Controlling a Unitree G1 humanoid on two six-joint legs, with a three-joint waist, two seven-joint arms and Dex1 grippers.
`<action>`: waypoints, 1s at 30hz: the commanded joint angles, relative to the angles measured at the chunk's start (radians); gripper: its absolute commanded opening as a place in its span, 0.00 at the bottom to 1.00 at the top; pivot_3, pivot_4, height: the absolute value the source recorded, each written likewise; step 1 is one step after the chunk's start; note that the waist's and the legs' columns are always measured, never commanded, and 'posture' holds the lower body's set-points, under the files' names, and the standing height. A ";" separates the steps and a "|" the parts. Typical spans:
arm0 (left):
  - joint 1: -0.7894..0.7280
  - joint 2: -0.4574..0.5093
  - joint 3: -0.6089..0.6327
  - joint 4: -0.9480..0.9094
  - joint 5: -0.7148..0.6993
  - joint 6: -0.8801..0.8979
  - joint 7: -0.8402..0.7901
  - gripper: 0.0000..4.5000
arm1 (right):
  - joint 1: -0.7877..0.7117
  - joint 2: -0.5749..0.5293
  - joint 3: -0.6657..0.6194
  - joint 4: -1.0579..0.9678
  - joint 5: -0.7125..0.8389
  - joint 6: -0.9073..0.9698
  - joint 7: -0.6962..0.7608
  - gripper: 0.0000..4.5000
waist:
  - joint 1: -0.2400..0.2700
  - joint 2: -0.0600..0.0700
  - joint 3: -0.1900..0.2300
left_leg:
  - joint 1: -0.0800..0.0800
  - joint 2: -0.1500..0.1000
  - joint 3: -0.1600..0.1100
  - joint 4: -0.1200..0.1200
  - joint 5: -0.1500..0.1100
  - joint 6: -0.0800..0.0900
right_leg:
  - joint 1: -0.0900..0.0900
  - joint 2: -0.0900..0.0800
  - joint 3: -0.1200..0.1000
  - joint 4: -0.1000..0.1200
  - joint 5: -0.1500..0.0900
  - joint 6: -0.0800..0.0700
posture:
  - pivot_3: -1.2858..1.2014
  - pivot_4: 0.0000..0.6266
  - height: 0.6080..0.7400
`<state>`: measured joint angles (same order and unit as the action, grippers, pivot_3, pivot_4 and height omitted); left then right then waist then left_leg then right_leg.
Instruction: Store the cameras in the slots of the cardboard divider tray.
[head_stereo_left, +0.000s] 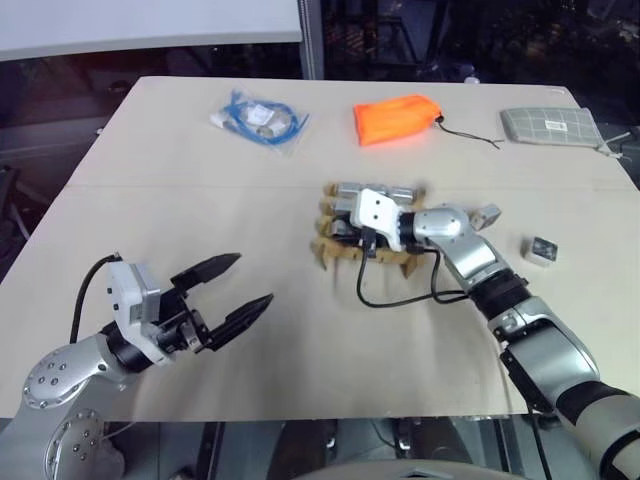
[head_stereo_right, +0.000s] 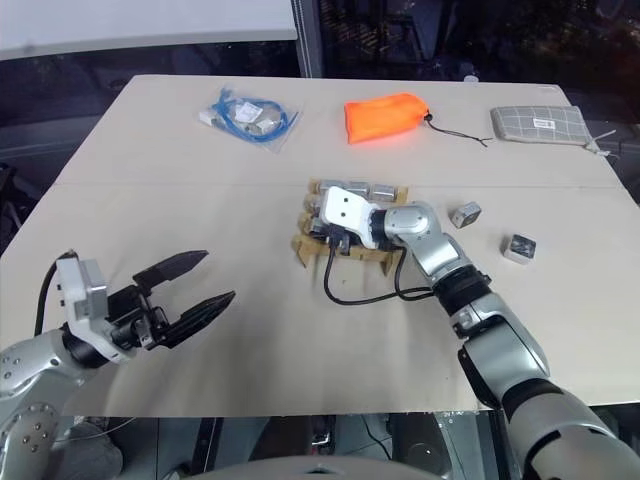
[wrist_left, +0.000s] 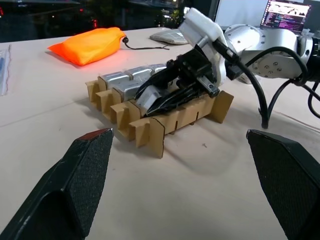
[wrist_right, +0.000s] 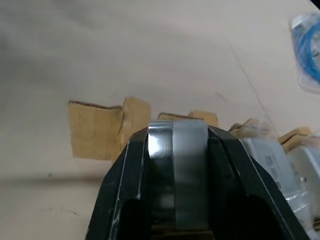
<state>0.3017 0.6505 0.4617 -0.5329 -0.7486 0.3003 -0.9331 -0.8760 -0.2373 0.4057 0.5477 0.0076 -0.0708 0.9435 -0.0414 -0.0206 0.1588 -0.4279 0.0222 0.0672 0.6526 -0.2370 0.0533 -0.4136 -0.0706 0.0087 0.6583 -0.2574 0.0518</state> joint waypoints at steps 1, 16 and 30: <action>-0.003 0.003 0.016 0.004 0.004 -0.034 -0.021 1.00 | -0.045 -0.005 -0.010 0.019 -0.021 -0.016 0.041 0.24 | 0.000 0.000 0.000 | 0.000 0.000 0.000 0.000 0.000 0.000 | 0.000 0.000 0.000 0.000 0.000 0.000 | 0.52 0.24 1.00; -0.071 0.001 -0.065 -0.021 0.004 -0.038 -0.026 1.00 | 0.150 -0.219 -0.359 -0.773 0.289 0.585 -0.005 0.83 | 0.023 0.001 0.001 | -0.005 -0.002 -0.008 -0.001 -0.001 -0.001 | 0.000 -0.005 -0.003 -0.003 0.000 -0.001 | 0.52 0.24 1.00; -0.265 -0.001 -0.214 0.047 0.019 -0.037 -0.077 1.00 | 0.479 -0.431 -0.694 -0.731 0.158 0.986 -0.477 0.99 | 0.022 0.004 -0.001 | -0.003 -0.003 -0.005 0.000 0.000 0.001 | 0.002 -0.002 0.000 -0.002 -0.001 -0.001 | 0.52 0.24 1.00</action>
<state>0.0414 0.6461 0.2416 -0.4840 -0.7294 0.2859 -0.9926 -0.4038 -0.6955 -0.2391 -0.1153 0.1701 0.8957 0.5424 -0.0192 -0.0168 0.1581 -0.4304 0.0203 0.0630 0.6525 -0.2367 0.0540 -0.4122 -0.0705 0.0090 0.6565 -0.2580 0.0508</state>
